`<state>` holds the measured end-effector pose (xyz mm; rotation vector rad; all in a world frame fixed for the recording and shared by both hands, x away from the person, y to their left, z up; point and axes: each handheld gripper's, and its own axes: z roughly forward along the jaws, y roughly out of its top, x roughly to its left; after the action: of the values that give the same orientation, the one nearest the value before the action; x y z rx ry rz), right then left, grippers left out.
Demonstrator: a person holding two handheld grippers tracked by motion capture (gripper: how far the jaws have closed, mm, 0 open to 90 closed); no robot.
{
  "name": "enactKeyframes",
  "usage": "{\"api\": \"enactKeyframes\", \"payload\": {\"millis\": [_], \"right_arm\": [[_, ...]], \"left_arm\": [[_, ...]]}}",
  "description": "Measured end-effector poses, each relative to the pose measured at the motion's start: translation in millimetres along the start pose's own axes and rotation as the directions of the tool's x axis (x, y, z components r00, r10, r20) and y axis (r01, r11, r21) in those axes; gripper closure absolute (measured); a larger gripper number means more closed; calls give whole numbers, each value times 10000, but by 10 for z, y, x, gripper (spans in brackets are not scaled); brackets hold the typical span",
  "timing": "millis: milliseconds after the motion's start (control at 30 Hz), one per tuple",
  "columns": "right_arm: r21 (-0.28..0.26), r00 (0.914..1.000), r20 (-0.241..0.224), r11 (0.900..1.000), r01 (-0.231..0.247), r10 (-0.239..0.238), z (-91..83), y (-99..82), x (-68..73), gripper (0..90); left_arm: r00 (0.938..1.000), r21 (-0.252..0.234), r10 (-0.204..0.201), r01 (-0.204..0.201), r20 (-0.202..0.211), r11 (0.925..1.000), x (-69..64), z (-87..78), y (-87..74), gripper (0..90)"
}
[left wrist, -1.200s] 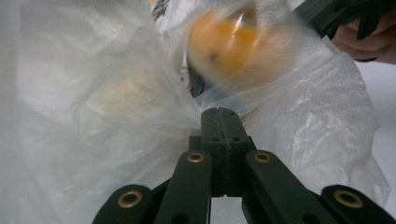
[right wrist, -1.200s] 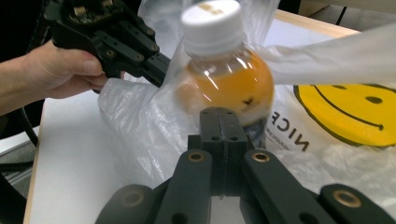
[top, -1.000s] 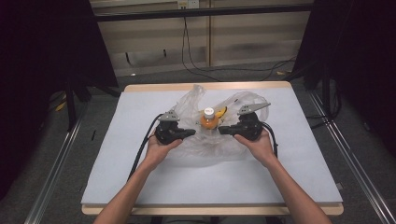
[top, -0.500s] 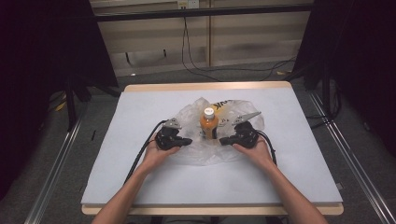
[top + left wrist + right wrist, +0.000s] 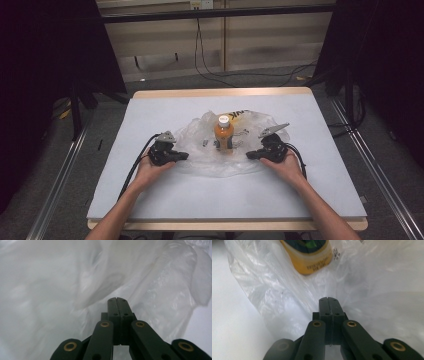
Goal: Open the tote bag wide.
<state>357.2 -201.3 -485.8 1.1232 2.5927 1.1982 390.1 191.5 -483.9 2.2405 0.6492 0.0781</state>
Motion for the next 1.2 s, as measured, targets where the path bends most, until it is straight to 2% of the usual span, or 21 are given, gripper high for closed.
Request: {"api": "enactKeyframes", "payload": {"millis": [100,233,333,533,633,733,800,833,867,967,1000,1033,1067,1100,1133,1200], "right_arm": [[-195,9999,-6,9997,-133,133,-47,-68,-9,900],[-184,9999,3,9998,-108,108,-45,-59,11,900],[-308,9999,-126,9995,-42,38,-40,-41,67,900],[-904,9994,-345,9959,-6,-25,-139,51,185,900],[-1334,9991,-409,9911,7,-63,-223,105,252,900],[-1515,9990,-443,9885,32,-101,-254,162,308,900],[-1519,9989,-461,9884,52,-123,-257,185,328,900],[-1522,9988,-439,9882,155,-225,-258,238,363,900],[-1522,9988,-439,9882,155,-225,-258,238,363,900],[-1268,9987,-214,9910,427,-458,-222,377,387,900],[-1268,9987,-214,9910,427,-458,-222,377,387,900],[-1111,9989,-19,9927,466,-471,-197,459,367,900],[-1024,9991,112,9939,413,-404,-190,500,355,900],[-1024,9991,112,9939,413,-404,-190,500,355,900],[-927,9990,240,9949,404,-383,-176,581,320,900],[-889,9989,287,9953,383,-359,-164,613,294,900]], "left_arm": [[9997,-252,-230,230,3,9994,-8,-4,-28,900],[9999,-200,-121,120,-56,9997,-30,-22,-31,900],[9999,-516,-118,123,104,9986,-73,-72,-9,900],[9990,-1080,291,-252,349,9938,-259,-174,117,900],[9968,-1357,556,-473,576,9896,-386,-176,248,900],[9958,-1525,595,-483,700,9871,-438,-149,326,900],[9943,-1524,789,-672,720,9860,-488,-124,421,900],[9924,-1595,955,-822,773,9838,-528,-96,521,900],[9924,-1595,955,-822,773,9838,-528,-96,521,900],[9887,-1440,1408,-1320,521,9807,-581,-64,691,900],[9877,-1574,1451,-1344,583,9783,-587,-55,744,900],[9897,-1410,1408,-1359,255,9806,-581,-32,854,900],[9905,-1319,1357,-1317,217,9825,-554,-20,901,900],[9905,-1319,1357,-1317,217,9825,-554,-20,901,900],[9925,-1336,1210,-1175,178,9840,-476,29,971,900],[9937,-1307,1098,-1060,221,9857,-440,63,996,900]]}}
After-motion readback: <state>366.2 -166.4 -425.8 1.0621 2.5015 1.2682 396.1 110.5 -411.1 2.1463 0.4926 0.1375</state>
